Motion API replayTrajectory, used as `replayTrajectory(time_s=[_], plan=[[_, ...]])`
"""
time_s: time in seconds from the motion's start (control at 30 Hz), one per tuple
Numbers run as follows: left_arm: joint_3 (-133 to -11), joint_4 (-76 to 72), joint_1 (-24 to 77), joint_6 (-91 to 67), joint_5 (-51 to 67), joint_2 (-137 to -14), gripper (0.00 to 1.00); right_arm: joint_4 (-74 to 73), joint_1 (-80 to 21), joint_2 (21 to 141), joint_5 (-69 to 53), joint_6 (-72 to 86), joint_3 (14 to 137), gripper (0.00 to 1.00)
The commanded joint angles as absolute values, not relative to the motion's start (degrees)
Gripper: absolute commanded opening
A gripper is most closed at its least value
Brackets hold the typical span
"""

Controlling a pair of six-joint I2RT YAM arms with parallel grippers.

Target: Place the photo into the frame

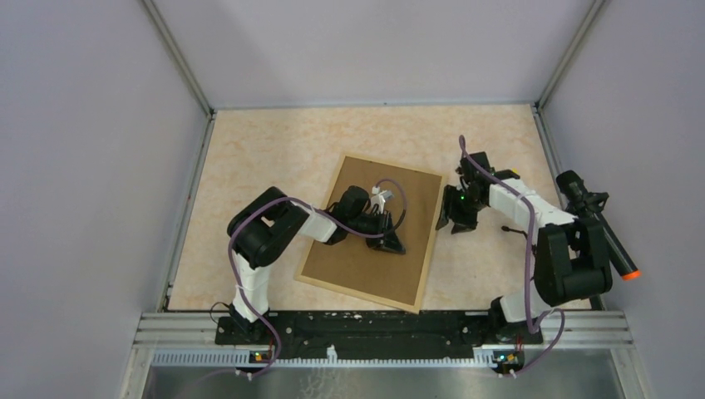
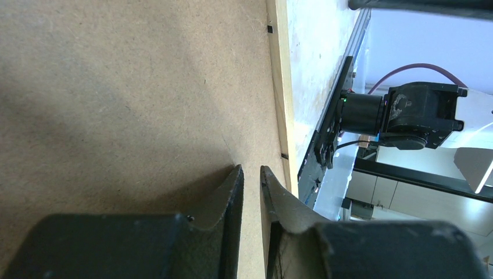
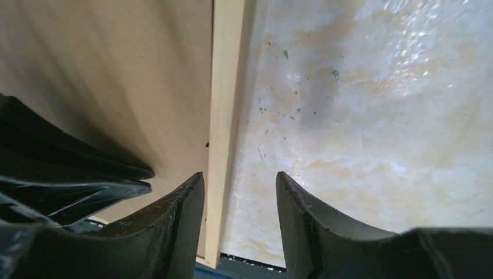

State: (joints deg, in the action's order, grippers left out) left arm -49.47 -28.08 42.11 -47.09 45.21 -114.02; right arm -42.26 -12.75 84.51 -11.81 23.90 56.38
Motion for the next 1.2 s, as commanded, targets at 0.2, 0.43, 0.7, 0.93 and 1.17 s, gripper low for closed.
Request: replayTrajectory(time_s=[0.2,0.43,0.7,0.93,1.17], plan=[[-47.66,-21.53,42.28,-44.74,42.58,-115.04,0.25,-32.87,-15.6,89.9,-16.26,25.02,51.99,0.44],[-47.46,-21.1,42.3,-44.48,42.59,-114.73,0.26,-30.27,-16.22,92.29,-15.78,26.13,50.49,0.37],[-47.83,-20.87,42.28,-44.32,42.67,-114.87,0.26,-30.78,-16.84,91.96,-11.96,25.92,48.42,0.34],[-47.77,-20.84,42.28,-44.38,42.6,-114.87,0.26,-31.78,-20.18,94.02,-4.05,27.92,47.8,0.33],[-47.33,-20.84,42.28,-44.35,42.46,-114.7,0.26,-31.46,-22.64,97.02,3.07,30.18,45.64,0.33]])
